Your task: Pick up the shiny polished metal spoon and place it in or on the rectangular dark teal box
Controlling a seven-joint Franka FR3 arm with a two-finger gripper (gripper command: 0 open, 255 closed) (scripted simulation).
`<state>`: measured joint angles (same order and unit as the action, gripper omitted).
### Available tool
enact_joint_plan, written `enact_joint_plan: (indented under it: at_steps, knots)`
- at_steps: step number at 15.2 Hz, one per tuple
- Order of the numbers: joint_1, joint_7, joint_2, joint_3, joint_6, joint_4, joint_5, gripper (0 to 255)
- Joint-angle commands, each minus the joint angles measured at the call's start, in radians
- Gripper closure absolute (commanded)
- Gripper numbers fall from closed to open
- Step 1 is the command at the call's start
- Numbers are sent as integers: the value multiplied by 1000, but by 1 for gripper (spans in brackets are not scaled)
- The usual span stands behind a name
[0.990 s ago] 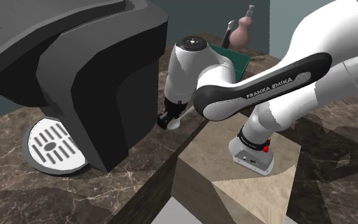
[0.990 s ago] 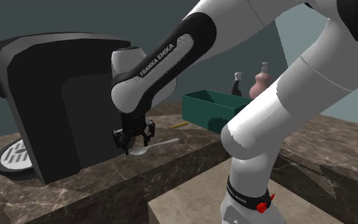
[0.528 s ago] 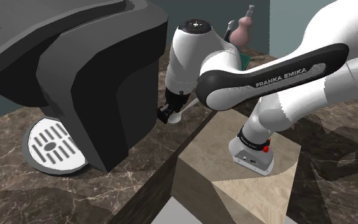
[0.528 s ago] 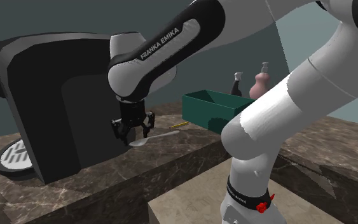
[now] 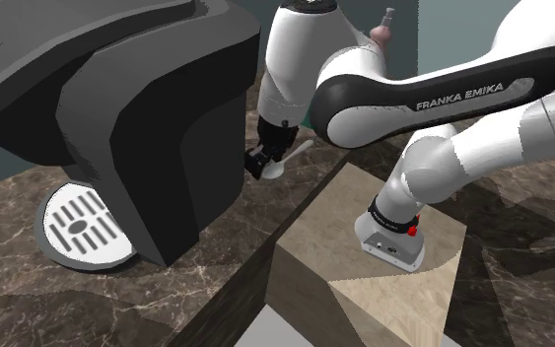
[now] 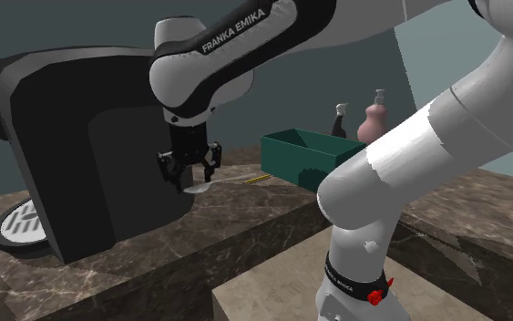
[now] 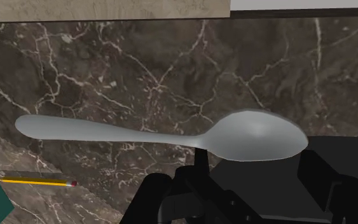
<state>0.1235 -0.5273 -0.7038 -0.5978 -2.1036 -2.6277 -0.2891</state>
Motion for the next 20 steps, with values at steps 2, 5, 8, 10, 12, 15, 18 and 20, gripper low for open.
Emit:
enact_joint_plan:
  at_steps: [2,5,8,10,12,15,18,20]
  knots:
    - [-3,2,-9,13,43,33,9,255]
    - [-5,5,-20,27,86,66,17,255]
    - [-7,7,-28,41,128,100,26,255]
    - [-9,9,-32,50,156,123,31,255]
    - [-11,10,-35,58,183,148,37,255]
    - [-15,12,-37,69,223,185,45,255]
    - [-19,14,-37,80,262,224,54,255]
    - [-22,14,-36,86,287,251,59,255]
